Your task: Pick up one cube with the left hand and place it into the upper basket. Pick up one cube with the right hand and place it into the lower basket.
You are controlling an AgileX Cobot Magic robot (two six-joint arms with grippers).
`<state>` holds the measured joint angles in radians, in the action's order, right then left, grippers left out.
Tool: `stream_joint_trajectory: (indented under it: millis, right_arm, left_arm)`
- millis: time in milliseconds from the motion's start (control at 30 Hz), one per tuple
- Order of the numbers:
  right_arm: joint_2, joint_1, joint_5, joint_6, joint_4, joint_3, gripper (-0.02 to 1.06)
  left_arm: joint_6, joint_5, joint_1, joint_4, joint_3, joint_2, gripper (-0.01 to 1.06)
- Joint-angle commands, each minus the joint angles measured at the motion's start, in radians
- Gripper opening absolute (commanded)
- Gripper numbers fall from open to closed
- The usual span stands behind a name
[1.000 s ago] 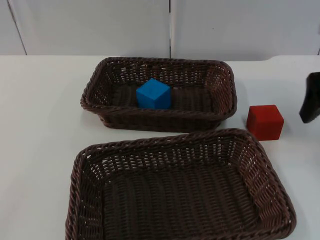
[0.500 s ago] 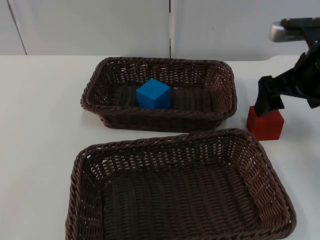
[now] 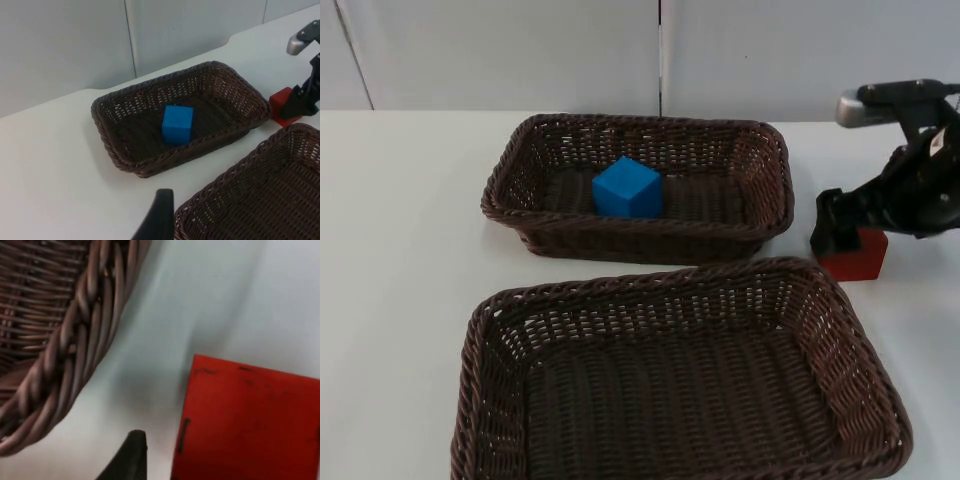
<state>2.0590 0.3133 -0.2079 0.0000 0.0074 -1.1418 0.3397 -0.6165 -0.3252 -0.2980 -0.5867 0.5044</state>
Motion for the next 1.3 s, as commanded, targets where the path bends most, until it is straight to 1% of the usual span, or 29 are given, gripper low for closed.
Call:
stream_joint_trajectory:
  millis: [0, 167, 267, 300, 333, 400, 467, 500, 567, 633, 667, 700, 733, 767, 800, 933, 967, 1000, 1067, 1100, 1233, 1267]
  right_arm:
    - [0.012, -0.001, 0.03, 0.0, -0.007, -0.003, 1.05]
    - [0.044, -0.001, 0.06, 0.0, -0.002, -0.003, 1.04]
    - [0.048, -0.001, 0.065, 0.0, -0.002, -0.003, 0.98]
    - [0.048, -0.001, 0.065, 0.0, -0.002, -0.003, 0.98]
    - [0.048, -0.001, 0.07, 0.0, -0.002, -0.003, 0.93]
    - [0.048, -0.001, 0.075, 0.0, -0.002, -0.003, 0.77]
    - [0.048, -0.001, 0.076, 0.0, -0.002, -0.003, 0.6]
    - [0.048, -0.001, 0.076, 0.0, -0.002, -0.003, 0.6]
    - [0.048, -0.001, 0.071, 0.0, -0.002, -0.003, 0.4]
    - [0.048, -0.001, 0.047, 0.0, -0.002, -0.003, 0.15]
    - [0.048, -0.001, 0.047, 0.0, -0.002, -0.003, 0.15]
    - [0.043, -0.001, 0.034, 0.0, -0.002, -0.003, 0.07]
    - [0.038, -0.001, 0.019, 0.0, -0.007, -0.003, 0.0]
    - [0.03, -0.001, 0.0, 0.0, -0.007, -0.003, 0.0]
    - [0.03, -0.001, 0.0, 0.0, -0.007, -0.003, 0.0]
    - [-0.027, -0.001, -0.088, -0.008, -0.023, -0.003, 0.0]
    - [-0.027, -0.001, -0.088, -0.008, -0.023, -0.003, 0.0]
    - [-0.055, -0.001, -0.128, -0.012, -0.032, -0.003, 0.0]
    - [-0.095, -0.001, -0.179, -0.014, -0.032, -0.003, 0.0]
    - [-0.095, -0.001, -0.179, -0.014, -0.032, -0.003, 0.0]
    - [-0.189, -0.001, -0.259, -0.014, -0.032, -0.003, 0.0]
    - [-0.189, -0.001, -0.259, -0.014, -0.032, -0.003, 0.0]
  left_arm:
    - [-0.005, 0.001, -0.003, 0.003, 0.005, -0.005, 0.83]
    - [-0.005, 0.003, -0.003, 0.004, 0.005, -0.005, 0.83]
    - [-0.005, 0.003, -0.003, 0.011, 0.005, -0.005, 0.83]
    - [-0.005, 0.003, -0.003, 0.011, 0.005, -0.005, 0.83]
    - [-0.005, 0.003, -0.003, 0.011, 0.005, -0.005, 0.83]
    - [-0.005, 0.003, -0.003, 0.011, 0.005, -0.005, 0.83]
    - [-0.005, 0.003, -0.003, 0.013, 0.005, -0.005, 0.83]
    - [-0.005, 0.003, -0.003, 0.013, 0.005, -0.005, 0.83]
    - [-0.005, 0.003, -0.003, 0.013, 0.005, -0.005, 0.83]
    - [-0.005, 0.003, -0.003, 0.019, 0.005, -0.005, 0.83]
    - [-0.005, 0.003, -0.003, 0.019, 0.005, -0.005, 0.83]
    - [-0.005, 0.003, -0.003, 0.019, 0.005, -0.005, 0.83]
    - [-0.005, 0.003, -0.003, 0.019, 0.005, -0.005, 0.83]
    - [-0.005, 0.003, -0.003, 0.019, 0.005, -0.005, 0.83]
    - [-0.005, 0.003, -0.003, 0.019, 0.005, -0.005, 0.83]
    - [-0.005, 0.001, -0.003, 0.018, 0.005, -0.005, 0.83]
    - [-0.005, 0.001, -0.003, 0.018, 0.005, -0.005, 0.83]
    - [-0.005, 0.001, -0.003, 0.018, 0.005, -0.005, 0.83]
    - [-0.008, 0.001, -0.003, 0.018, 0.005, -0.005, 0.83]
    - [-0.008, 0.001, -0.003, 0.018, 0.005, -0.005, 0.83]
    - [-0.008, 0.001, -0.003, 0.018, 0.005, -0.005, 0.83]
    - [-0.008, 0.001, -0.003, 0.018, 0.005, -0.005, 0.83]
